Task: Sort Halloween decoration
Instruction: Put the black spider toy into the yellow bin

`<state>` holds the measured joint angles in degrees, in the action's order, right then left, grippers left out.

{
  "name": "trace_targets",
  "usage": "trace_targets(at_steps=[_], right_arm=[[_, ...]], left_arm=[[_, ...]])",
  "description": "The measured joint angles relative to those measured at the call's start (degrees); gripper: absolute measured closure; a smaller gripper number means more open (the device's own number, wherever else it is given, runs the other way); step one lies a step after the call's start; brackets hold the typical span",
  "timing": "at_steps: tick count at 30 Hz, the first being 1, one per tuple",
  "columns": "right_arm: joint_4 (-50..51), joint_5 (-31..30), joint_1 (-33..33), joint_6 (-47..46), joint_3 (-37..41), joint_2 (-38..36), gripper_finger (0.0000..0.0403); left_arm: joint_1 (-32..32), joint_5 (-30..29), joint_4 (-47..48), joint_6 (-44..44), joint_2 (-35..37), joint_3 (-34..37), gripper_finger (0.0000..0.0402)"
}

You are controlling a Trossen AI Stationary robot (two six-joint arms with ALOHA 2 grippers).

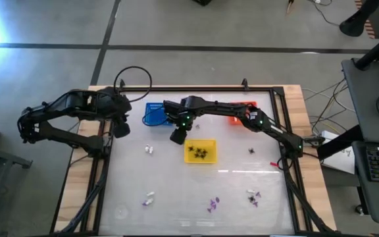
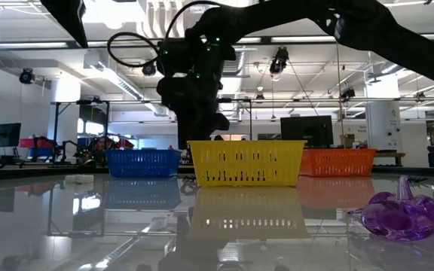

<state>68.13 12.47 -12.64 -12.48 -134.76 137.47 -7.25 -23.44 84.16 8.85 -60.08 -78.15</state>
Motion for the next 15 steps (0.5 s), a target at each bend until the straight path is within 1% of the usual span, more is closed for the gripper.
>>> trace_targets(at_steps=[9, 15], right_arm=[[0.0, 0.0, 0.2, -0.2, 0.0, 2.0, 0.0245], [-0.1, 0.2, 0.9, 3.0, 0.0, 2.6, 0.0245]], left_arm=[[0.0, 0.0, 0.1, 0.0, 1.8, 0.0, 0.0290], [0.0, 0.0, 0.0, 0.1, 2.5, 0.0, 0.0290]])
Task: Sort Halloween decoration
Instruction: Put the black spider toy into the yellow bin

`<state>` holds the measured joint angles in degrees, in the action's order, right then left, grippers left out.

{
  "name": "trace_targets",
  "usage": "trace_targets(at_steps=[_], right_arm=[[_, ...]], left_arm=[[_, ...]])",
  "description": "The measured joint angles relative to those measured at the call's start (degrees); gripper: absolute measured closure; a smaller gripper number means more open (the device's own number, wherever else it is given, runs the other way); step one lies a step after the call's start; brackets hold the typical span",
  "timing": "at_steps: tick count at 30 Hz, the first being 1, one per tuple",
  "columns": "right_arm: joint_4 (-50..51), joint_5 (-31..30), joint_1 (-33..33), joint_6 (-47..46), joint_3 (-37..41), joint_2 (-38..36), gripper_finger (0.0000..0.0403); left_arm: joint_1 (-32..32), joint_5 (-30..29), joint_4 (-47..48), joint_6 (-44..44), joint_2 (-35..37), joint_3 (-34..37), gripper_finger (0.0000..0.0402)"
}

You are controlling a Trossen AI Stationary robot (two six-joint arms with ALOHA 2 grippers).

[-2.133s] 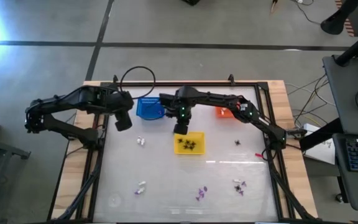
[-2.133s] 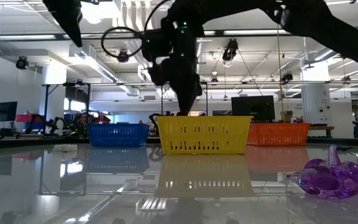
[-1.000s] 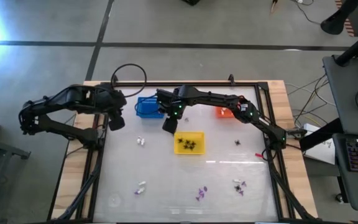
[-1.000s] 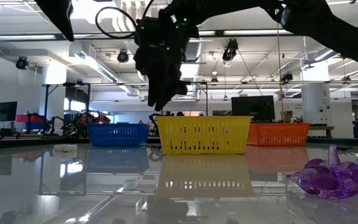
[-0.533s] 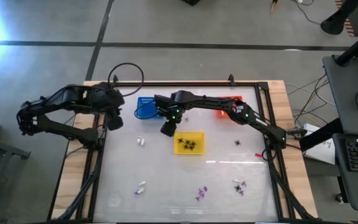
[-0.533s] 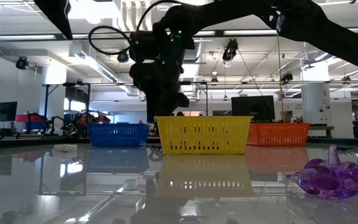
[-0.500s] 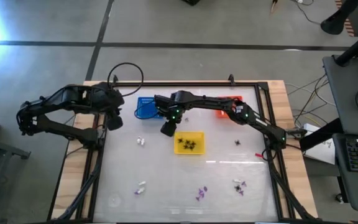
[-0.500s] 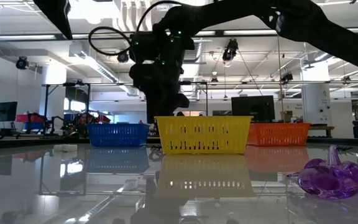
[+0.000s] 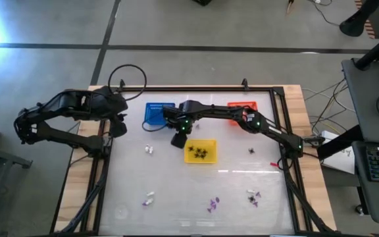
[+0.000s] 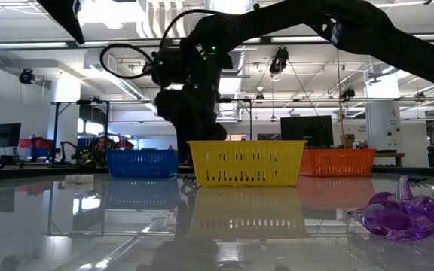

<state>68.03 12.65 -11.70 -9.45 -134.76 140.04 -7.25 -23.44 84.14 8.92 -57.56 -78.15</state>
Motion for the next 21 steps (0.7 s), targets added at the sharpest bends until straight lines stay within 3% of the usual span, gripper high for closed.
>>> trace_targets(at_steps=[21], right_arm=[[-0.8, 1.9, -0.3, 4.1, 0.0, 1.3, 0.0245]], left_arm=[[0.0, 0.0, -0.3, 0.6, -0.2, 0.0, 0.0290]])
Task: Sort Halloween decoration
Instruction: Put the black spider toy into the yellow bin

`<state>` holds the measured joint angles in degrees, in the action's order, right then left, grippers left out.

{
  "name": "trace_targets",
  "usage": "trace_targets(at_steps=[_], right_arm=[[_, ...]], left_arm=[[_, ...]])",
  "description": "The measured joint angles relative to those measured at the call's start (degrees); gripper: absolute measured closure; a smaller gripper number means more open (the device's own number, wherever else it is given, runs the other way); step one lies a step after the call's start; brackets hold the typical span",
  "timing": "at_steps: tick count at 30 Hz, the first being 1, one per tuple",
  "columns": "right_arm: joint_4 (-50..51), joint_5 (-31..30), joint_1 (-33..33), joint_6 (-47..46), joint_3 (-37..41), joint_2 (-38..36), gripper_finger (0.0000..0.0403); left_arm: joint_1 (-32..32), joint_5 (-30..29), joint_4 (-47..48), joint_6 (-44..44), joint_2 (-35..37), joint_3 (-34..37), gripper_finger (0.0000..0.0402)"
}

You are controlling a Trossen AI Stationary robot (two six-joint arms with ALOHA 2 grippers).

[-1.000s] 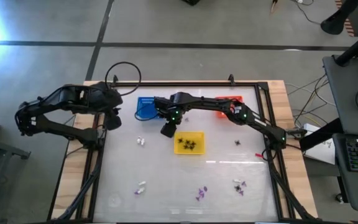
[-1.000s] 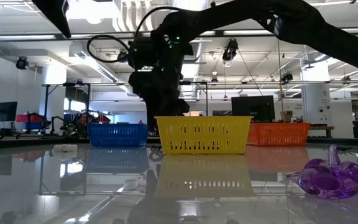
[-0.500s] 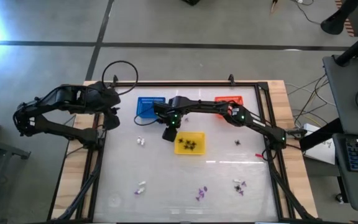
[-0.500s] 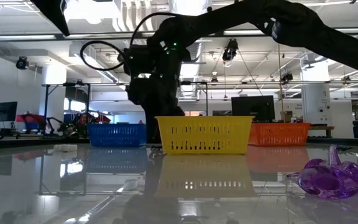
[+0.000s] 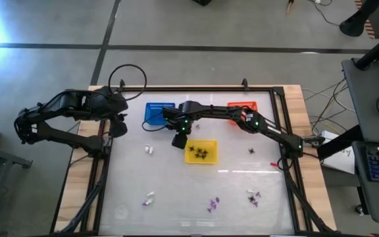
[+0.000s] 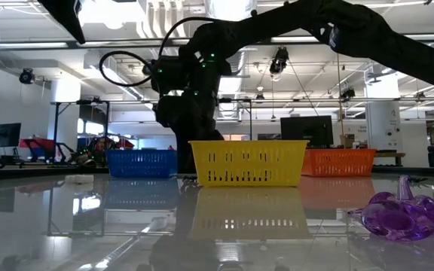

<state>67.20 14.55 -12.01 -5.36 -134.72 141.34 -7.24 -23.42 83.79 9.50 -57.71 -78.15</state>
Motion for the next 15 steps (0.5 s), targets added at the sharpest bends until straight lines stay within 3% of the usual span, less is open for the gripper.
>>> trace_targets(at_steps=[15], right_arm=[[-1.2, -1.2, 0.0, 1.6, 4.2, -0.2, 0.0247]], left_arm=[[0.0, 0.0, -0.2, 0.0, 0.0, 0.0, 0.0290]])
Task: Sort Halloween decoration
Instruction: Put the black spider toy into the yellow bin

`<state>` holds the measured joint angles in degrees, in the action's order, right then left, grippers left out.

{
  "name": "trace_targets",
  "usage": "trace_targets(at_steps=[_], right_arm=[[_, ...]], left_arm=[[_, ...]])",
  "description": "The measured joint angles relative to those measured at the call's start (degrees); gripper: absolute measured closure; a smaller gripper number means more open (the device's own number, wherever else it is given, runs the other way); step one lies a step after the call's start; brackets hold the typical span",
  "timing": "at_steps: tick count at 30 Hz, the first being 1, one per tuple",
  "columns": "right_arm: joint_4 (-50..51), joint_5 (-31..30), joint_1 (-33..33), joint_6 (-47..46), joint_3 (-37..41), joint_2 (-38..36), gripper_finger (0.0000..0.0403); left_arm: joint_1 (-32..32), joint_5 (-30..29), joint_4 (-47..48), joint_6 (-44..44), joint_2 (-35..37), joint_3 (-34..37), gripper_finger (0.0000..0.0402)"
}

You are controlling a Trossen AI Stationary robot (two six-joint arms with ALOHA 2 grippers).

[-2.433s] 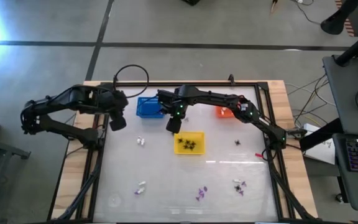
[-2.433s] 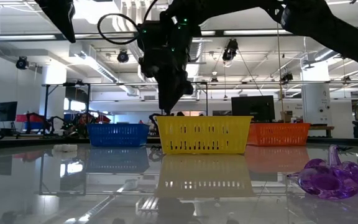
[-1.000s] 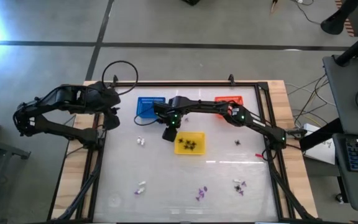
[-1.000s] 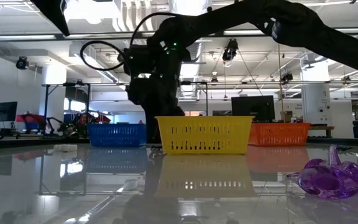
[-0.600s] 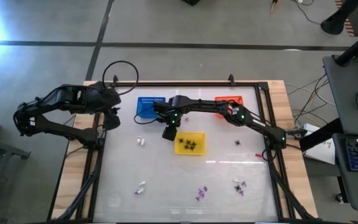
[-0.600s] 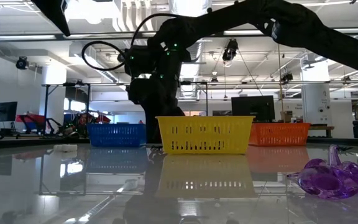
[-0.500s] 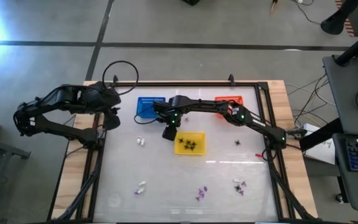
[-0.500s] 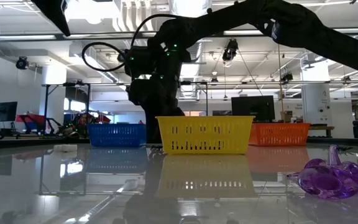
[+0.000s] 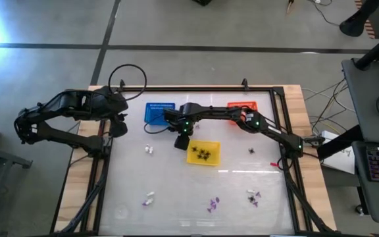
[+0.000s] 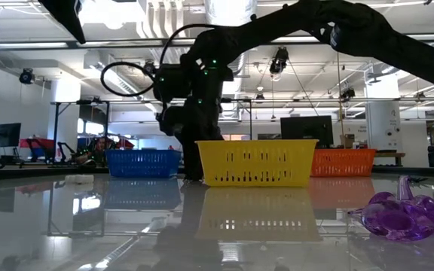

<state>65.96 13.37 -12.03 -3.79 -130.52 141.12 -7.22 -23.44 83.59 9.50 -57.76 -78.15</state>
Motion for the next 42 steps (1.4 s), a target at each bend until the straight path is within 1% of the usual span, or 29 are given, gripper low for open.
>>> trace_targets(at_steps=[4, 6, 12, 13, 18, 25, 34, 42], right_arm=[[-0.9, -0.3, -0.2, 0.0, 0.0, 0.0, 0.0268], [-1.0, -0.3, -0.3, 0.0, 0.0, 0.0, 0.0291], [-1.9, -0.3, -0.6, 0.0, 0.1, 0.0, 0.0379], [-1.8, -0.3, -0.7, 0.0, 0.1, 0.0, 0.0386], [-1.0, -0.4, -1.0, -0.2, -0.4, 0.0, 0.0393], [2.9, -0.7, -1.1, 0.0, -4.4, -0.2, 0.0394], [3.2, 0.0, -1.7, -0.3, -4.4, -3.2, 0.0394], [8.7, 0.1, -1.9, -1.3, -4.4, -7.6, 0.0394]], left_arm=[[0.0, 0.0, 0.0, 0.0, 0.0, 0.0, 0.0290], [0.0, 0.0, 0.0, 0.0, 0.0, 0.0, 0.0290], [0.0, 0.0, 0.0, 0.0, 0.0, 0.0, 0.0290], [0.0, 0.0, 0.0, 0.0, 0.0, 0.0, 0.0290], [0.0, 0.0, 0.0, 0.0, 0.0, 0.0, 0.0290], [0.0, 0.0, 0.0, 0.0, 0.1, 0.0, 0.0290], [0.0, 0.0, -0.1, 0.0, 0.1, 0.0, 0.0290], [0.0, 0.0, -0.1, -0.1, 0.1, 0.0, 0.0290]])
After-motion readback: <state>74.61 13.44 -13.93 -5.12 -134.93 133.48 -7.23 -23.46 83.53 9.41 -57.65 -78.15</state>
